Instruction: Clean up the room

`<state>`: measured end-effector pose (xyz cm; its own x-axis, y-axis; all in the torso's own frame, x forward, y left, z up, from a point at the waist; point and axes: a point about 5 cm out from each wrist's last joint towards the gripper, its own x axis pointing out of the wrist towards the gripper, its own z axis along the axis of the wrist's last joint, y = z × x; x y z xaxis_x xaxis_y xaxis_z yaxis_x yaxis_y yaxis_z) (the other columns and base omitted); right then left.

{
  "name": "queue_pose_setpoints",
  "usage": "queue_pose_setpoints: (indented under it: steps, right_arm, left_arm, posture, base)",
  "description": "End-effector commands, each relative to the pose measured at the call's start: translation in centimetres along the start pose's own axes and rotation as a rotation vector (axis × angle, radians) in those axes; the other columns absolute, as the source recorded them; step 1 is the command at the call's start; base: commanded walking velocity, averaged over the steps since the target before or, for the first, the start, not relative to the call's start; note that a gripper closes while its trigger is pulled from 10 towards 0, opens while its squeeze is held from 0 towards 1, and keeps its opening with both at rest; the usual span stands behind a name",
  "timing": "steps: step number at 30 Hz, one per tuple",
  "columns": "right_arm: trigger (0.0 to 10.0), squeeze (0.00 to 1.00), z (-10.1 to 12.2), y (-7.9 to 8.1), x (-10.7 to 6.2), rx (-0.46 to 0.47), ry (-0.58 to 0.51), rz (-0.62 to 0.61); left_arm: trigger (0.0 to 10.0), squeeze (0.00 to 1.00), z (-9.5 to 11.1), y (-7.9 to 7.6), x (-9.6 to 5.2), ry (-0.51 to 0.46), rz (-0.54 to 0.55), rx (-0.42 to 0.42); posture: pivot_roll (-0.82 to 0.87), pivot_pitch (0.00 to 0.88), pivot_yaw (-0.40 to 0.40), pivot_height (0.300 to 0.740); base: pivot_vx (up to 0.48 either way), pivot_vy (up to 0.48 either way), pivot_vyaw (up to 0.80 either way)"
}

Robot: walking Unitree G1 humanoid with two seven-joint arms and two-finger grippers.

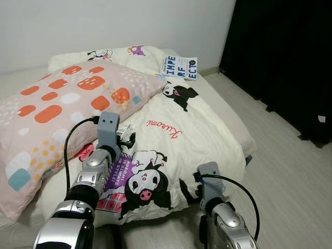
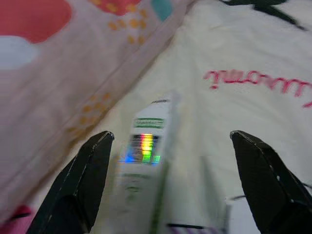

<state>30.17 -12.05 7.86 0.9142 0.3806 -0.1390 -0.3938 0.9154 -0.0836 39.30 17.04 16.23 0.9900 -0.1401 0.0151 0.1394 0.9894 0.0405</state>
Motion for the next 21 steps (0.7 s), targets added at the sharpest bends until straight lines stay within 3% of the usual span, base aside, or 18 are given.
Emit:
queue_pose_setpoints:
  steps: [1, 2, 6, 15, 21]
  right_arm:
    - [10.0, 0.00, -0.1, 1.0, -0.2, -0.006, 0.002, 0.080]
    - [10.0, 0.00, 0.5, 1.5, -0.1, -0.021, -0.012, 0.140]
    - [10.0, 0.00, 0.9, 1.9, -0.1, -0.031, -0.019, 0.181]
    - [10.0, 0.00, 0.9, 3.0, -0.3, -0.002, 0.024, 0.297]
    - [10.0, 0.00, 0.9, 3.0, -0.5, 0.003, 0.034, 0.315]
  left_arm:
    - [10.0, 0.00, -0.5, 0.8, -0.3, 0.019, 0.023, 0.015]
    - [10.0, 0.00, -0.6, 1.0, -0.3, 0.025, 0.026, 0.018]
    - [10.0, 0.00, -0.8, 1.1, -0.3, 0.033, 0.023, 0.020]
    - [10.0, 0.00, -2.1, 0.4, -0.6, 0.110, -0.138, -0.098]
    - [10.0, 0.00, -2.4, 0.9, -0.8, 0.136, -0.132, -0.060]
  posture:
    - [-0.03, 0.296, 0.035, 0.551]
    - [-0.03, 0.290, 0.031, 0.551]
    - [-0.03, 0.289, 0.030, 0.551]
    - [-0.04, 0.280, 0.024, 0.551]
    - [-0.04, 0.282, 0.022, 0.551]
  base:
    - [0.000, 0.000, 0.00]
    - [0.000, 0.000, 0.00]
    - [0.000, 0.000, 0.00]
    - [0.000, 0.000, 0.00]
    - [0.000, 0.000, 0.00]
